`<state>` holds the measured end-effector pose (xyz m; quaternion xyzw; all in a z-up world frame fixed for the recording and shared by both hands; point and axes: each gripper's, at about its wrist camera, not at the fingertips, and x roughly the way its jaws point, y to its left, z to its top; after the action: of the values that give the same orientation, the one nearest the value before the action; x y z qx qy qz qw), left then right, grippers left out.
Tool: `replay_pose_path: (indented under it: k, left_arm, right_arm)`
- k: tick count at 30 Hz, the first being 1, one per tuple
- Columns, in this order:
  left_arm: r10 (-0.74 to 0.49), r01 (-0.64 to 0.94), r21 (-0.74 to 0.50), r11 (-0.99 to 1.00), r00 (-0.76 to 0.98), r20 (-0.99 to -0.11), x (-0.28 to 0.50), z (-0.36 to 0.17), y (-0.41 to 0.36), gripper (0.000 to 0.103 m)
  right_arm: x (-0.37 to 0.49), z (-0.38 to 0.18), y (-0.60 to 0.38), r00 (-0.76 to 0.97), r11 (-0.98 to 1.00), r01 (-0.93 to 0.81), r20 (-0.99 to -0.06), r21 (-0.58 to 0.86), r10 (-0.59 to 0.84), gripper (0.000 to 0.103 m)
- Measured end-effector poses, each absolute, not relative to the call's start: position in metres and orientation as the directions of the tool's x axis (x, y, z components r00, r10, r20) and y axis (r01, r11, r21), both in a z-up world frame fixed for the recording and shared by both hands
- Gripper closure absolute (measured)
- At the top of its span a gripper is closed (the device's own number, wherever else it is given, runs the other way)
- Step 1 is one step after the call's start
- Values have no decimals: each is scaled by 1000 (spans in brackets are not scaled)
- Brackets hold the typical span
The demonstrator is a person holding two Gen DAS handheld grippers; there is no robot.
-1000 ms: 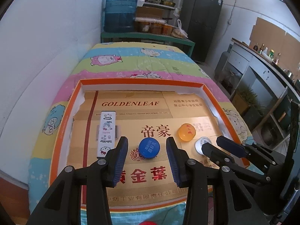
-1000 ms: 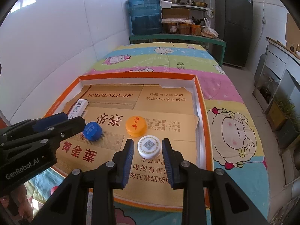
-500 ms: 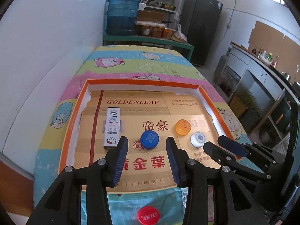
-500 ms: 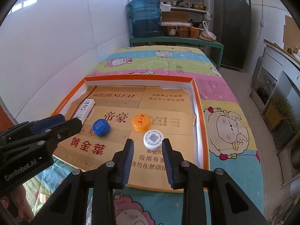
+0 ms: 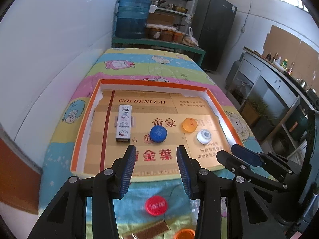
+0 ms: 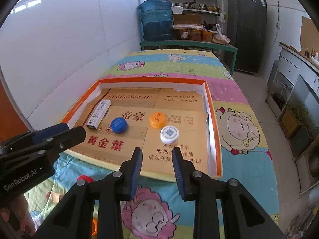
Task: Organize rigid objects
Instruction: 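Withdraw both tools from the box lid toward the items on the quilt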
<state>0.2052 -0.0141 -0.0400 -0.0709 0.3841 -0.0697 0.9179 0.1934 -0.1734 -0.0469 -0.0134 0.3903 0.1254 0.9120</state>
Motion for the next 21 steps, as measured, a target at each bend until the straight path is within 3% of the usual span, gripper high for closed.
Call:
replay_pose_path:
  k: [21]
  left_arm:
    - [-134, 53, -140, 989, 736, -664, 133, -26, 8, 59]
  right_arm:
    - [141, -38, -162, 666, 965, -255, -713, 61, 221, 72]
